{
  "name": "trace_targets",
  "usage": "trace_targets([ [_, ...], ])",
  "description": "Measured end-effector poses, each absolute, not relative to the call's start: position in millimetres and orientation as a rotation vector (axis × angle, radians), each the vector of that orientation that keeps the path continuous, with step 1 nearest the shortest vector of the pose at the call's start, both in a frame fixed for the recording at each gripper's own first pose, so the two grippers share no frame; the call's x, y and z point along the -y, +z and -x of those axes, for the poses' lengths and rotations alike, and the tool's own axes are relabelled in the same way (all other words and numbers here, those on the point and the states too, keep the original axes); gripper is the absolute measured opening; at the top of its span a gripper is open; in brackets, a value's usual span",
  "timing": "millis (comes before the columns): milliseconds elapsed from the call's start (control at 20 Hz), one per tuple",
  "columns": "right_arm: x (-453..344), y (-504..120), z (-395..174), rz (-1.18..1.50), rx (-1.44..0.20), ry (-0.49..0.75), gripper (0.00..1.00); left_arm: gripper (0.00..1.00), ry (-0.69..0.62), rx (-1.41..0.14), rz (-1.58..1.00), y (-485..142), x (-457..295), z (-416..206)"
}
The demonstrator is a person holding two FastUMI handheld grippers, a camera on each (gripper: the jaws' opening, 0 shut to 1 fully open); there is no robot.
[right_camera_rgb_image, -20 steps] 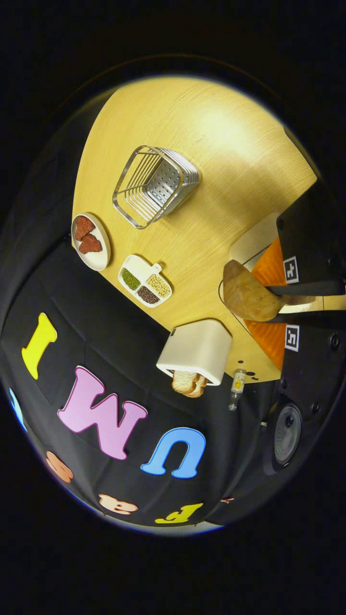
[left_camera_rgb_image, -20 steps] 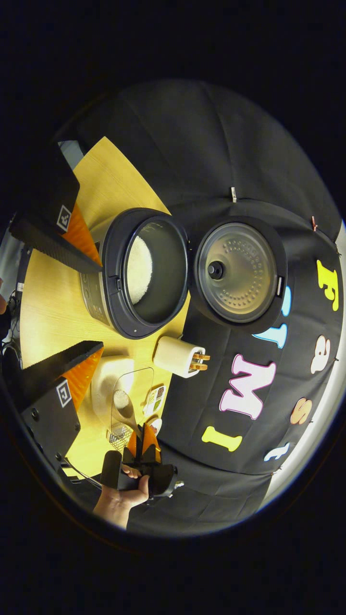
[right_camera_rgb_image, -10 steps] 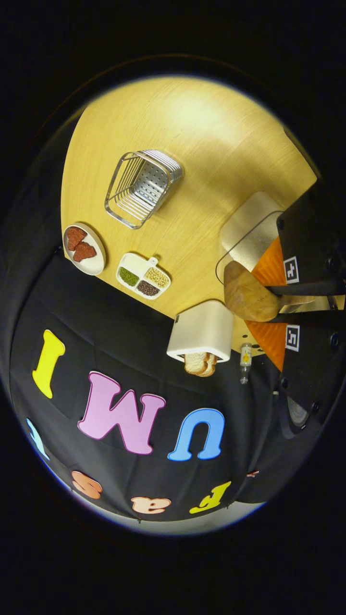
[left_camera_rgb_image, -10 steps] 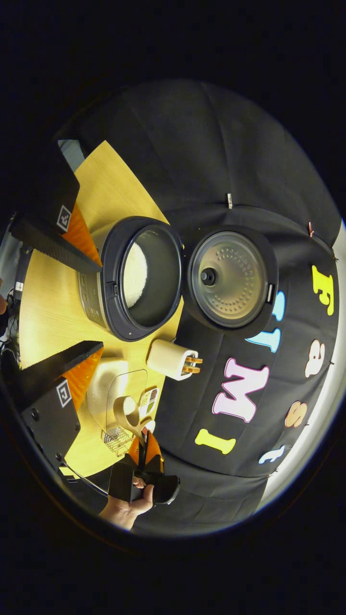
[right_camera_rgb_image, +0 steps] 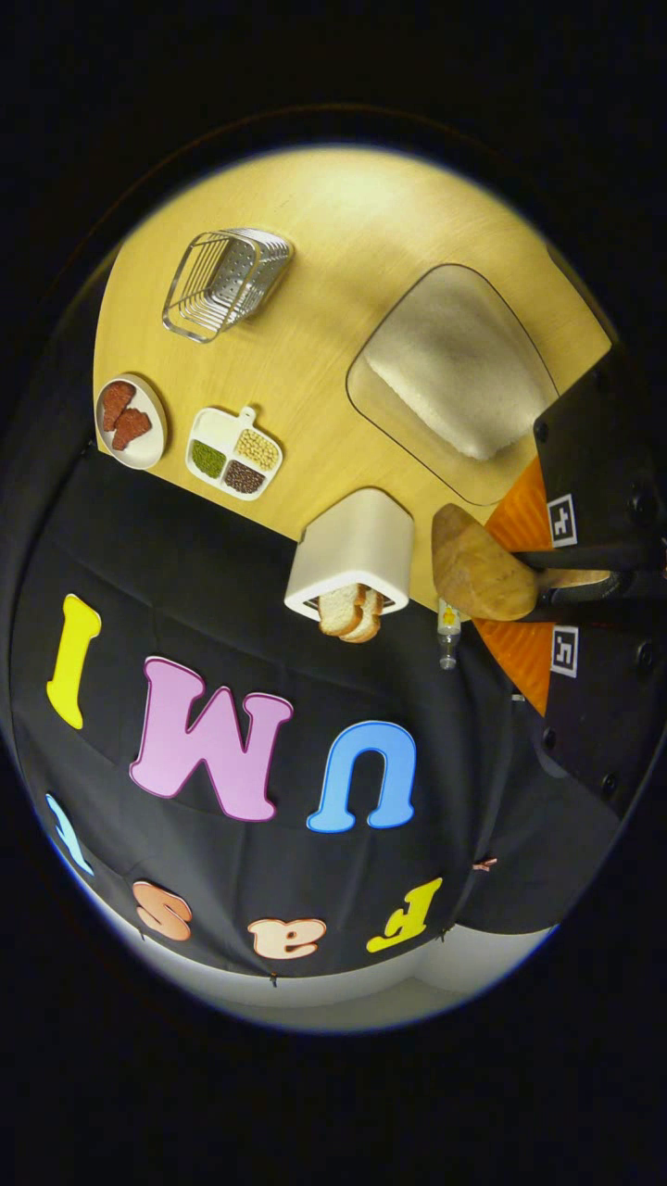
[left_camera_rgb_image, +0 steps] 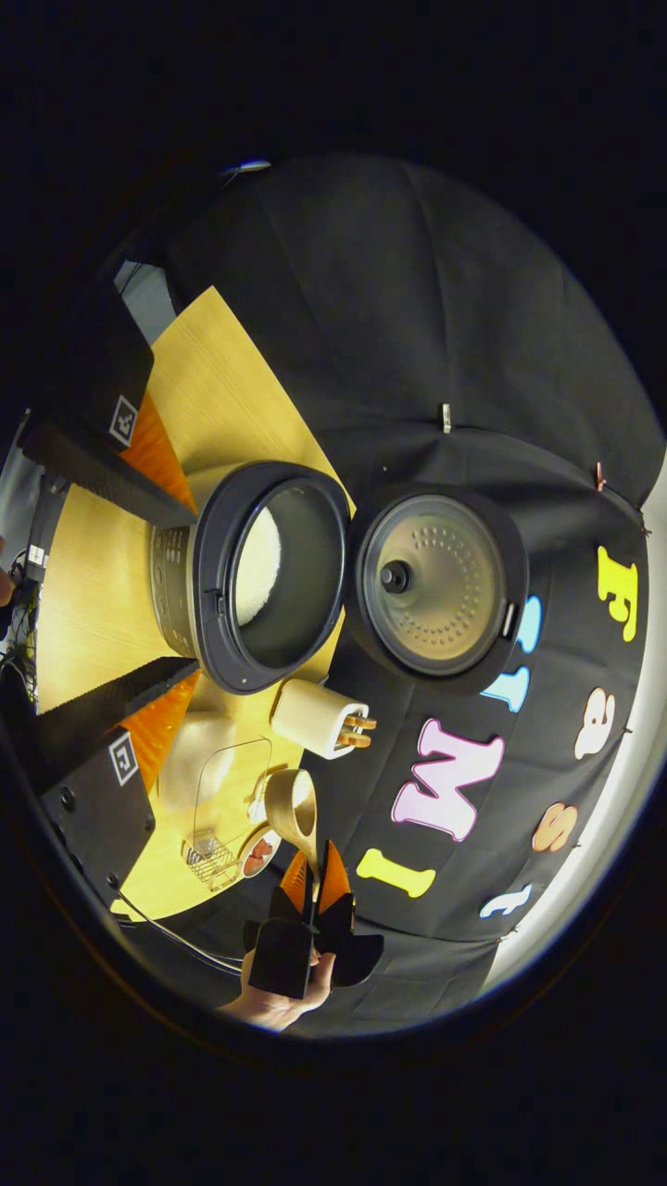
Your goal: Close the left gripper, press the button to open the rice cooker; take a wooden spoon from the chopstick holder with the right hand, scoop a spoonful of rice and pour it into the rice cooker, then put the wooden spoon back into the chopstick holder.
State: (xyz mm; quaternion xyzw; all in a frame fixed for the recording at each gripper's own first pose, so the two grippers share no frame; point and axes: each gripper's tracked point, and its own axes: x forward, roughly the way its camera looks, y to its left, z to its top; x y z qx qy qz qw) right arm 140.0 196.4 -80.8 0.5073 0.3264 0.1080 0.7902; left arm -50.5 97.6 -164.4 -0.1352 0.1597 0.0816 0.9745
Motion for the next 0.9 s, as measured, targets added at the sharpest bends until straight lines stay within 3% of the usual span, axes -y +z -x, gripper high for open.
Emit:
trace_targets([
  [550, -330, -69, -121, -0.950, -0.745, 0.411, 0.16, 0.95, 0.236, -0.304, 0.328, -173, -140, 62],
  [900, -398, -85, -108, -0.592, -0.627, 0.542, 0.16, 0.95, 0.269, -0.305, 0.346, -175, -167, 65],
])
